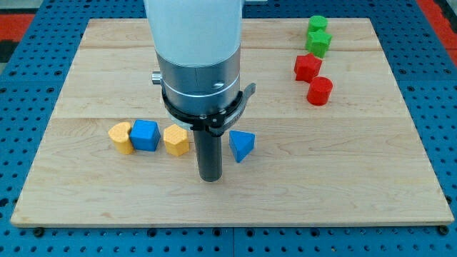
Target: Keep your arm on the bottom side of the red circle
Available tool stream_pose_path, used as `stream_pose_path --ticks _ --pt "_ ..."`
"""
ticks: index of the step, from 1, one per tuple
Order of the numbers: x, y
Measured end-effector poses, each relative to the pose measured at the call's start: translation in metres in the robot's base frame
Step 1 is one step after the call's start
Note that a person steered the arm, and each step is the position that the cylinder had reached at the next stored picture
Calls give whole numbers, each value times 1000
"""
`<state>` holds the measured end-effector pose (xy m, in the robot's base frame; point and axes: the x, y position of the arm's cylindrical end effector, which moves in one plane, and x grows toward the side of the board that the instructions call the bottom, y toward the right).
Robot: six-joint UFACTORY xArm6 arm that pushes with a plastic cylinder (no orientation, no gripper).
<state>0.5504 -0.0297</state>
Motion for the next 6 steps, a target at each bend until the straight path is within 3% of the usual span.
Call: stream_pose_path --ticks 2,4,6 --pt "9 29" --pt "10 138" --pt "10 144"
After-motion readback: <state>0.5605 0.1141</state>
